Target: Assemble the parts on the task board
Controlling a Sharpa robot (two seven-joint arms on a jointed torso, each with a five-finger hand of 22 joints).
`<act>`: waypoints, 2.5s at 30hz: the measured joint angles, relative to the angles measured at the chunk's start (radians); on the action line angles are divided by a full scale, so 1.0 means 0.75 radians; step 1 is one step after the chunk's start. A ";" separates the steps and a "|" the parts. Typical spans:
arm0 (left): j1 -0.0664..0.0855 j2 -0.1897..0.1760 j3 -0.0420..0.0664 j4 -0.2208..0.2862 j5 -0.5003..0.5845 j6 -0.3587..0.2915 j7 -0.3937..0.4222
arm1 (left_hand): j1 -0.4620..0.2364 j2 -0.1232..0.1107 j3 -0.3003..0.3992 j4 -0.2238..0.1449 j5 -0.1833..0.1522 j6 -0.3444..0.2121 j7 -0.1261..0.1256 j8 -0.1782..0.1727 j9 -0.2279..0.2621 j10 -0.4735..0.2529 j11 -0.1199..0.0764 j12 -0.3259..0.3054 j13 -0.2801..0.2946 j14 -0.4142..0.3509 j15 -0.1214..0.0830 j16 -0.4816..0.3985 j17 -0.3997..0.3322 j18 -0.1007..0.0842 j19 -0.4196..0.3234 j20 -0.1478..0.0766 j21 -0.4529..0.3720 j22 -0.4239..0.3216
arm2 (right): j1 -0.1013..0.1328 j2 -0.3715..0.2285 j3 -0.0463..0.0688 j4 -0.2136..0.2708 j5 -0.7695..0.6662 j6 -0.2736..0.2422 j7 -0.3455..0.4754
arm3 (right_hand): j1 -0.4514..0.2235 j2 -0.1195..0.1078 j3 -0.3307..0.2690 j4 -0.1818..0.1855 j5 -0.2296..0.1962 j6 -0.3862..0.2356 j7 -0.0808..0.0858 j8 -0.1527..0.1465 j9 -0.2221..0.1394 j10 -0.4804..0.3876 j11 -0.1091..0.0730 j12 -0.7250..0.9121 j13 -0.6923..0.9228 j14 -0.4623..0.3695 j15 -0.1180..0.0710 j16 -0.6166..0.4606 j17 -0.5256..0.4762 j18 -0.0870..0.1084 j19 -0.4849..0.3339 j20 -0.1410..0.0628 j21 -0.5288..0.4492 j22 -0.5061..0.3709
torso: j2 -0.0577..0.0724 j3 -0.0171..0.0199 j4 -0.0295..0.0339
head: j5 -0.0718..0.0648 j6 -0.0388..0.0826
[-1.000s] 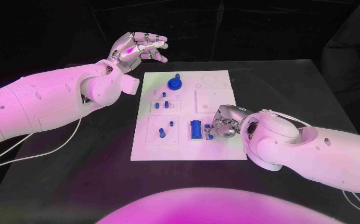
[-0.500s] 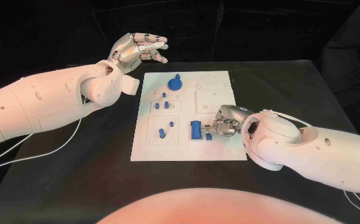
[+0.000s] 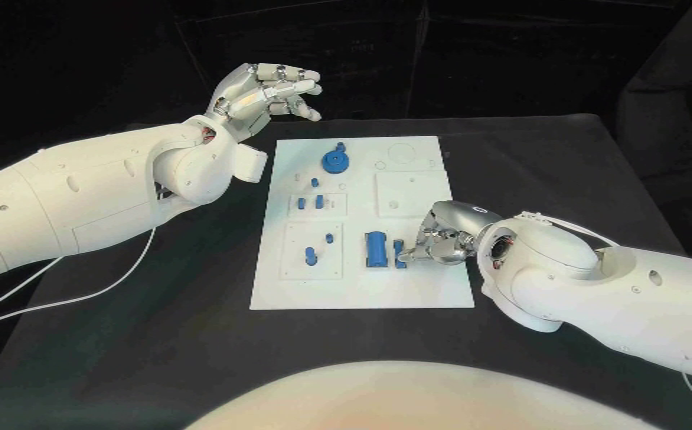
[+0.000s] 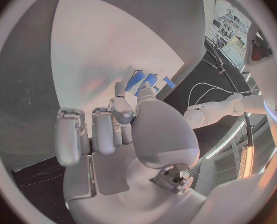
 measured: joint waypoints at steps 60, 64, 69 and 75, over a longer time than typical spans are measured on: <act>-0.001 0.064 -0.026 -0.161 0.030 0.008 0.000 | -0.028 0.020 -0.007 0.000 0.000 0.000 0.000 0.001 0.000 -0.010 0.010 -0.021 -0.004 -0.086 0.039 -0.188 -0.080 0.000 -0.108 0.031 -0.109 -0.065 | 0.111 0.130 0.003 -0.597 1.216 -0.102 1.053 | 0.357 0.129 -0.021 -0.193 0.071 -0.245 0.163 -0.191 -0.051 -0.518 0.194 -1.159 -0.920 -0.548 0.198 -1.306 -1.171 0.167 -0.824 0.161 -1.236 -0.884 | -0.063 -0.0238 0.0098 | -0.054 0.120; -0.002 0.117 -0.028 -0.260 0.051 0.012 0.000 | -0.045 0.022 -0.004 0.004 0.000 -0.010 0.010 -0.032 -0.001 -0.014 0.030 -0.102 -0.005 -0.168 0.086 -0.399 -0.167 0.000 -0.246 0.090 -0.221 -0.135 | 0.117 0.225 0.009 -0.784 1.402 -0.091 1.181 | 0.363 0.142 -0.005 -0.264 0.063 -0.245 0.169 -0.253 -0.132 -0.504 0.223 -1.273 -1.182 -0.594 0.251 -1.591 -1.390 0.167 -0.825 0.247 -1.534 -1.120 | -0.083 -0.0293 0.0069 | -0.064 0.169; -0.030 0.192 -0.029 -0.389 0.074 0.013 0.004 | -0.045 0.022 -0.004 0.004 0.000 -0.024 0.024 -0.067 -0.001 -0.026 0.046 -0.177 -0.005 -0.172 0.110 -0.541 -0.226 0.000 -0.316 0.135 -0.282 -0.182 | 0.121 0.333 0.020 -0.982 1.563 -0.067 1.282 | 0.318 0.170 0.016 -0.329 0.063 -0.240 0.184 -0.260 -0.199 -0.493 0.242 -1.291 -1.354 -0.556 0.273 -1.721 -1.528 0.179 -0.753 0.270 -1.700 -1.272 | -0.107 -0.0298 0.0061 | -0.070 0.224; -0.053 0.230 -0.031 -0.454 0.086 0.011 0.008 | -0.141 0.016 -0.028 0.019 -0.010 -0.102 0.011 -0.088 -0.017 -0.100 0.043 -0.207 -0.020 -0.234 0.112 -0.604 -0.263 0.000 -0.385 0.124 -0.300 -0.217 | 0.122 0.375 0.022 -1.057 1.638 -0.044 1.330 | 0.180 0.166 0.040 -0.363 0.052 -0.293 0.177 -0.276 -0.243 -0.548 0.226 -1.306 -1.441 -0.584 0.264 -1.786 -1.609 0.178 -0.759 0.252 -1.786 -1.366 | -0.114 -0.0266 0.0093 | -0.066 0.254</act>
